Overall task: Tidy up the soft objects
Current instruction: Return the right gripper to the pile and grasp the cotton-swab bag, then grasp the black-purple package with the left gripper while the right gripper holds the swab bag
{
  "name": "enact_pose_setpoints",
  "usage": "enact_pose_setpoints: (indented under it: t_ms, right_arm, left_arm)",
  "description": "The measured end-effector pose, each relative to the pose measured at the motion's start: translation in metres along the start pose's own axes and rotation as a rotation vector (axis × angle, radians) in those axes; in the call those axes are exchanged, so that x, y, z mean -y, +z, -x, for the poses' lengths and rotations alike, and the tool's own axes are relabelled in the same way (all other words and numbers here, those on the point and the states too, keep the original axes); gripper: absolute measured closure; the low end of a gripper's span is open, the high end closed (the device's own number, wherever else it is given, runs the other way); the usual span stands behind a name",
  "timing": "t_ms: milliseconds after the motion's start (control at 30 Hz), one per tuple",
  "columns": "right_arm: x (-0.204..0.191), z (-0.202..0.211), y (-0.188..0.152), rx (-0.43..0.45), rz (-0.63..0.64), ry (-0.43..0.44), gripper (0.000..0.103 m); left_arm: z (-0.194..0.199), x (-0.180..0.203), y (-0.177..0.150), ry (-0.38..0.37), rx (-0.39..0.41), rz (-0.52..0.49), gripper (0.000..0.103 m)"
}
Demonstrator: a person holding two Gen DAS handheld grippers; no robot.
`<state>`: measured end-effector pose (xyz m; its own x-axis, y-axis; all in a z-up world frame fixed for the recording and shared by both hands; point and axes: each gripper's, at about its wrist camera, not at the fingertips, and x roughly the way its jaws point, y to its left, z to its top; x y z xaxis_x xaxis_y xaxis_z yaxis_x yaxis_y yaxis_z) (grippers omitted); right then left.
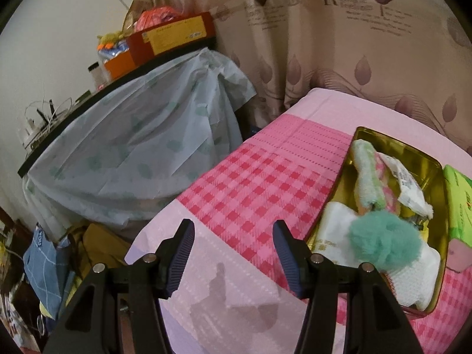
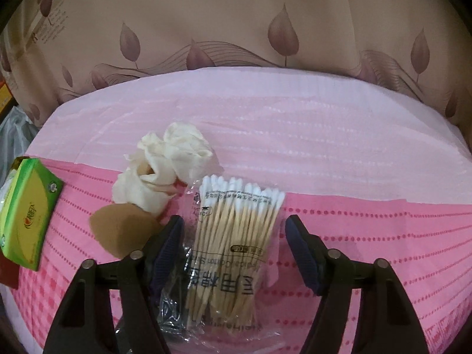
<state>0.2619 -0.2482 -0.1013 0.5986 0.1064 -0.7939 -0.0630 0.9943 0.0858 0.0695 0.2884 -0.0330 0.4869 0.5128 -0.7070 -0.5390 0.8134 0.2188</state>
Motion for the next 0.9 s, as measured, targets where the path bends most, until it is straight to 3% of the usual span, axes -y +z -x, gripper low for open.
enact_pose_setpoints:
  t_ms: [267, 400, 767, 900]
  right_arm:
    - [0.017, 0.013, -0.015, 0.014, 0.014, 0.032, 0.069]
    - [0.022, 0.023, -0.029, 0.01, 0.011, 0.037, 0.07]
    - [0.029, 0.053, -0.082, 0.035, 0.075, -0.025, 0.071]
    - [0.04, 0.063, -0.092, 0.043, 0.072, -0.053, 0.071]
  left_arm:
    - [0.029, 0.038, -0.008, -0.068, 0.071, -0.12, 0.046]
    - [0.049, 0.067, -0.017, -0.177, 0.078, -0.17, 0.046]
    - [0.114, 0.201, -0.048, -0.569, 0.048, -0.442, 0.046]
    - [0.131, 0.25, -0.062, -0.678, 0.019, -0.535, 0.042]
